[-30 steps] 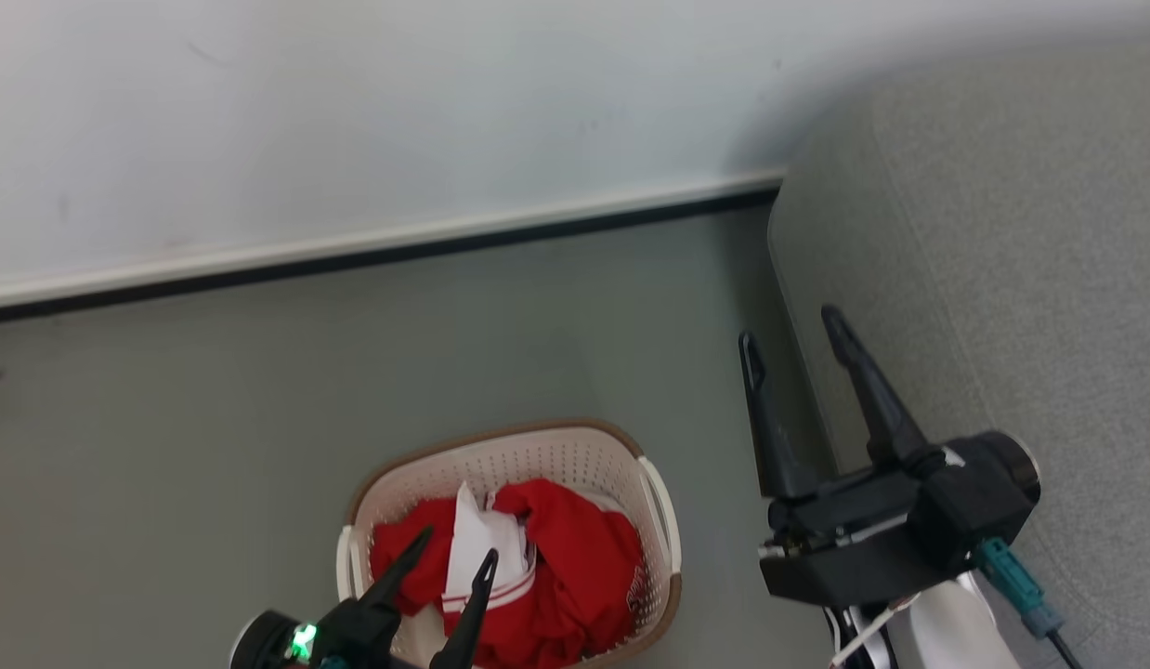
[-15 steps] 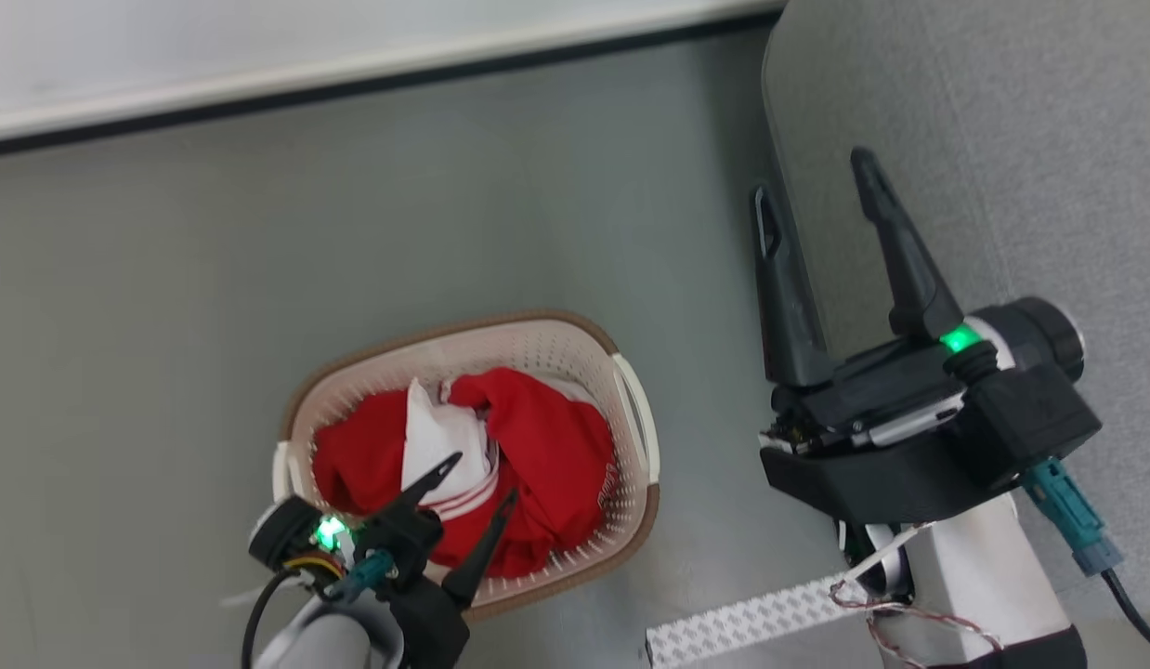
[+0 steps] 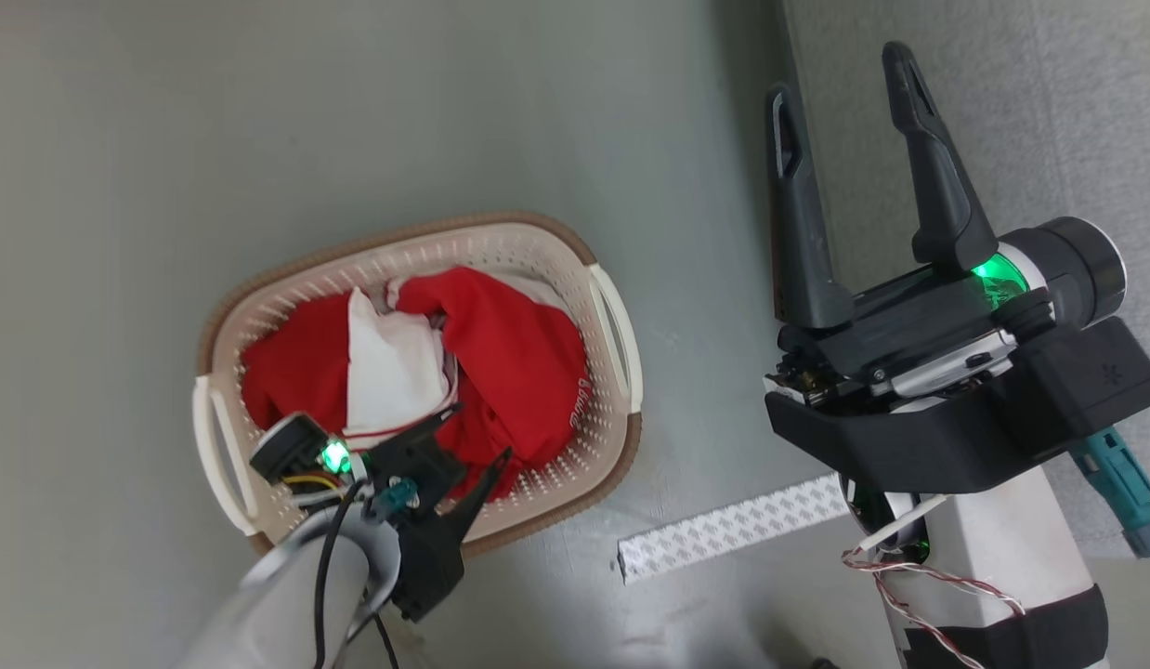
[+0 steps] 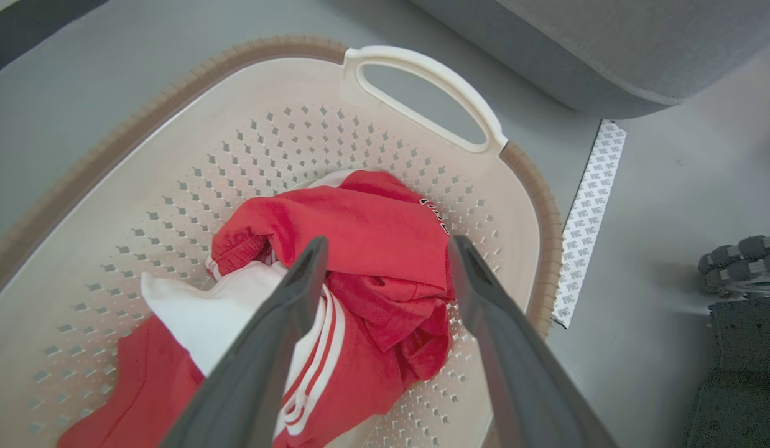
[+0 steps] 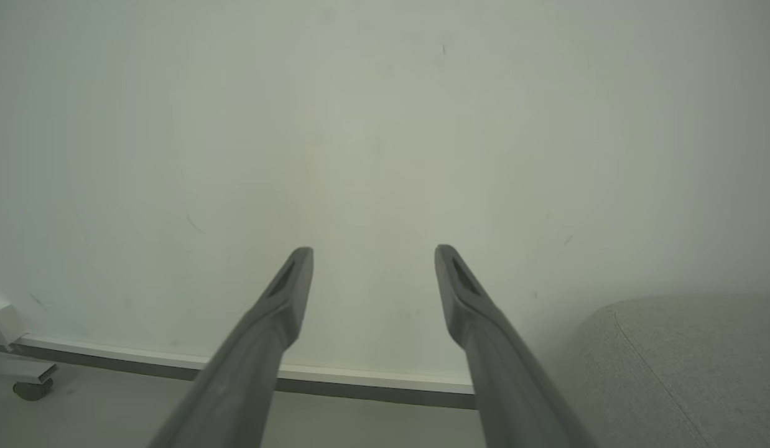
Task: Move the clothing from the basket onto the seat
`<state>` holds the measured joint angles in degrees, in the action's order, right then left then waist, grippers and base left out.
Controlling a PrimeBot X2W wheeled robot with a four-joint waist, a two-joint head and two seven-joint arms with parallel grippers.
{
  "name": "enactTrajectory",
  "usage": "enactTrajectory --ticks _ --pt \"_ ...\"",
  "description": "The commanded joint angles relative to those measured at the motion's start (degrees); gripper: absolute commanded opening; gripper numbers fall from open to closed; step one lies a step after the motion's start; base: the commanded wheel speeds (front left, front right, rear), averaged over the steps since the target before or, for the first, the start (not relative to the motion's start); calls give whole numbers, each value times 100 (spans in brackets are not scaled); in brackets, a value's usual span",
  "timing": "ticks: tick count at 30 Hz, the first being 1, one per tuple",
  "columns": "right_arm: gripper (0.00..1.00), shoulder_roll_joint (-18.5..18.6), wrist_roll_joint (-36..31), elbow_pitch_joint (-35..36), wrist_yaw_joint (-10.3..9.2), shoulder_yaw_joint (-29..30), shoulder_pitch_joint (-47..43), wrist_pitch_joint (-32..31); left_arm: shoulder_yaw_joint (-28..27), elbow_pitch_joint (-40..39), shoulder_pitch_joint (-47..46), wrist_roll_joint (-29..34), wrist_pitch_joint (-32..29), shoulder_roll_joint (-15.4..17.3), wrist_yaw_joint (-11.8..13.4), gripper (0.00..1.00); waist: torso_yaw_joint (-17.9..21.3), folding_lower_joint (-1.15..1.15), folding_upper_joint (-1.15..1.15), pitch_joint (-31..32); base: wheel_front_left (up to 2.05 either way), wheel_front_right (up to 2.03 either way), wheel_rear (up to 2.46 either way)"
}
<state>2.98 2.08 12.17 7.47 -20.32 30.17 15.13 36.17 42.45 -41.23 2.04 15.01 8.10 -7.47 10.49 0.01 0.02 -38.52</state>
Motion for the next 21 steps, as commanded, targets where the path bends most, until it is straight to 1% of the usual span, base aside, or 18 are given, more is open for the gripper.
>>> enactTrajectory --ticks 1,8,21 --pt "100 -14 62 35 4 -11 86 9 90 145 -150 -53 19 30 4 100 112 -1 -2 -310 0 0 0" --pt "100 -15 157 164 4 -31 287 9 253 829 -675 -49 19 14 12 100 217 -1 -2 -707 0 0 0" --pt "100 -15 331 301 4 -35 457 9 298 2149 -1508 -47 18 -124 274 100 344 -1 -2 -1251 0 0 0"
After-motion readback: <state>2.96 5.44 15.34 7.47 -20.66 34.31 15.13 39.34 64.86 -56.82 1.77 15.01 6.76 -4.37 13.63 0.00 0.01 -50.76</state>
